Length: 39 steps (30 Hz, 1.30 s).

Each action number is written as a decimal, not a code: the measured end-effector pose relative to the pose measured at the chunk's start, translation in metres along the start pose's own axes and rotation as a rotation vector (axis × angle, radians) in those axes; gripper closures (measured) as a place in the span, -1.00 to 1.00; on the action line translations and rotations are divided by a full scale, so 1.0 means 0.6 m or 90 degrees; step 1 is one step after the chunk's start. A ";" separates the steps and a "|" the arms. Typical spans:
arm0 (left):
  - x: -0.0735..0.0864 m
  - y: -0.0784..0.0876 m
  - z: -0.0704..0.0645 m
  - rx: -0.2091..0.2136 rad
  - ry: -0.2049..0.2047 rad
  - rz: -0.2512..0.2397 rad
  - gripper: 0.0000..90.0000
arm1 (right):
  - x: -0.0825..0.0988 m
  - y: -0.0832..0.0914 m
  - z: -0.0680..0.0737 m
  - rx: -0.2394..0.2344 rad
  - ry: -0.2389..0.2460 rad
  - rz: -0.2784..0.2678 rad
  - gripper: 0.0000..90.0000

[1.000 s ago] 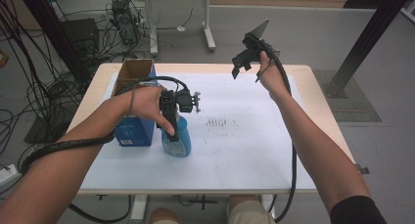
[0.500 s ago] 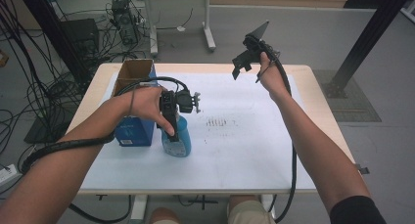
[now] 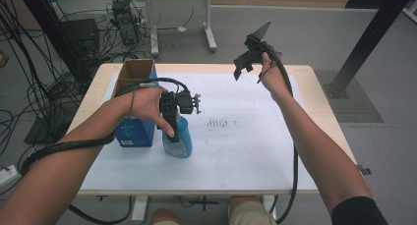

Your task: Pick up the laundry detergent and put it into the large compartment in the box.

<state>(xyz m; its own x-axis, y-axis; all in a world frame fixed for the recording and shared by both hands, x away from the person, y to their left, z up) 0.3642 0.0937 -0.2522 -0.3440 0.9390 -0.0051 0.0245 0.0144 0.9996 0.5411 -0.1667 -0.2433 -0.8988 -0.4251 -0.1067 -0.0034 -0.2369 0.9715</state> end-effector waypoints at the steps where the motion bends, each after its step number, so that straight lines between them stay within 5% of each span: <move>1: 0.000 0.000 0.000 0.001 0.000 -0.001 -0.83 | 0.000 0.000 0.000 -0.001 0.000 0.000 -0.92; 39: -0.002 -0.002 -0.004 0.000 -0.012 0.001 -0.83 | 0.000 -0.002 0.003 -0.001 0.002 0.003 -0.92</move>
<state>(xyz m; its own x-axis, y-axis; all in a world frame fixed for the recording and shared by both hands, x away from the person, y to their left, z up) 0.3623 0.0917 -0.2533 -0.3266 0.9452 -0.0040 0.0244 0.0127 0.9996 0.5403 -0.1651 -0.2443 -0.8975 -0.4288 -0.1032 0.0013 -0.2366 0.9716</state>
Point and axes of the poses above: each handheld gripper's, and its own axes: y roughly backward along the jaws, x roughly out of its underside, z roughly to its left, the point moved 10 cm from there along -y, roughly forward along the jaws, and after that the axes turned 11 degrees about y, right-handed, at the moved point
